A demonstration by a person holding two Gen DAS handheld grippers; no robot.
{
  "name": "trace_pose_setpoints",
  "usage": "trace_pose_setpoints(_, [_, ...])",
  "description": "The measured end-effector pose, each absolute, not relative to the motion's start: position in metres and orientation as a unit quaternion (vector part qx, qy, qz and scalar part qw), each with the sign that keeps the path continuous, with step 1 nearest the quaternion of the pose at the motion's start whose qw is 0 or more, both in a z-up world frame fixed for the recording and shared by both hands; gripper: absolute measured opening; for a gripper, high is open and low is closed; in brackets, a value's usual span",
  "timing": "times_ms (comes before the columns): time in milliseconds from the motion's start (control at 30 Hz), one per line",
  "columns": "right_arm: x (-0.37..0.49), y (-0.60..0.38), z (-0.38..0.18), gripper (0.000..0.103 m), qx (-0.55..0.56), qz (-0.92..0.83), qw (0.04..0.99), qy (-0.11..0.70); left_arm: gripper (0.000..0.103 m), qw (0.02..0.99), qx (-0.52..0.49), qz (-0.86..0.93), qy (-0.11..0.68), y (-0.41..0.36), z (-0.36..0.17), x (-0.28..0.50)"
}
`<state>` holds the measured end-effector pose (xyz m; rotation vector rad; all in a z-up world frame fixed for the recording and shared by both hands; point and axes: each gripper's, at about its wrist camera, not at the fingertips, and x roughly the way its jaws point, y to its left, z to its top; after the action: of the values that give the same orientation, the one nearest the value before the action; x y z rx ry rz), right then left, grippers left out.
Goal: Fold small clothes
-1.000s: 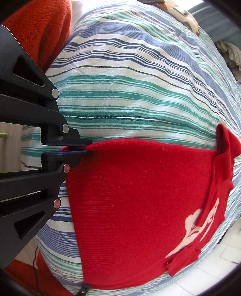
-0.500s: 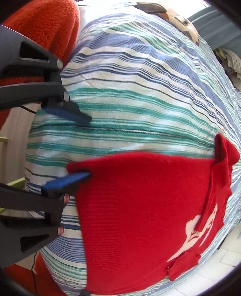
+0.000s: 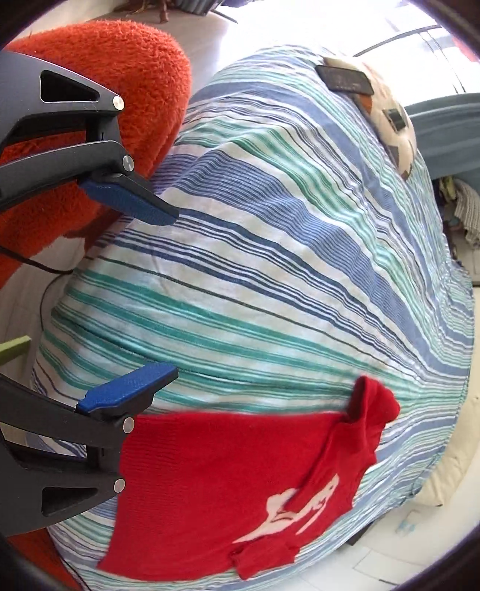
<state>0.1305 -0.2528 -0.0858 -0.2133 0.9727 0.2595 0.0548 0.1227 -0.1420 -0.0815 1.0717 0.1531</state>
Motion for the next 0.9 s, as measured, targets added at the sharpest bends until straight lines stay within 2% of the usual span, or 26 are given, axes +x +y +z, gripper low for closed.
trace_pose_setpoints(167, [0.199,-0.213,-0.155,0.053,-0.173,0.128,0.842,0.496,0.079,0.844,-0.074,0.084,0.525,0.141,-0.151,0.06])
trace_pose_setpoints(200, [0.209,-0.217,-0.168,0.049,-0.162,0.122,0.836,0.51,0.079,0.842,-0.08,0.085,0.527,0.144,-0.151,0.06])
trace_pose_setpoints(233, [0.214,-0.225,-0.173,0.04,-0.141,0.118,0.838,0.514,0.079,0.84,-0.086,0.085,0.53,0.146,-0.152,0.06])
trace_pose_setpoints(267, [0.214,-0.237,-0.17,0.016,-0.113,0.112,0.846,0.509,0.079,0.838,-0.092,0.085,0.531,0.147,-0.153,0.059])
trace_pose_setpoints(333, [0.208,-0.271,-0.147,0.011,-0.031,0.109,0.866,0.487,0.079,0.838,-0.098,0.083,0.53,0.148,-0.152,0.058])
trace_pose_setpoints(367, [0.2,-0.291,-0.132,0.003,-0.011,0.09,0.878,0.471,0.079,0.839,-0.097,0.082,0.529,0.148,-0.152,0.059])
trace_pose_setpoints(533, [0.147,-0.454,-0.064,0.003,0.125,-0.06,0.908,0.396,0.079,0.837,-0.089,0.08,0.534,0.142,-0.156,0.062])
trace_pose_setpoints(633, [0.106,-0.549,-0.049,0.003,0.191,-0.16,0.899,0.361,0.079,0.842,-0.078,0.075,0.528,0.135,-0.153,0.061])
trace_pose_setpoints(733, [0.071,-0.611,-0.055,0.003,0.25,-0.216,0.879,0.345,0.079,0.845,-0.065,0.075,0.525,0.129,-0.152,0.06])
trace_pose_setpoints(900, [0.045,-0.652,-0.104,0.003,0.348,-0.229,0.834,0.361,0.079,0.845,-0.042,0.076,0.528,0.122,-0.155,0.06])
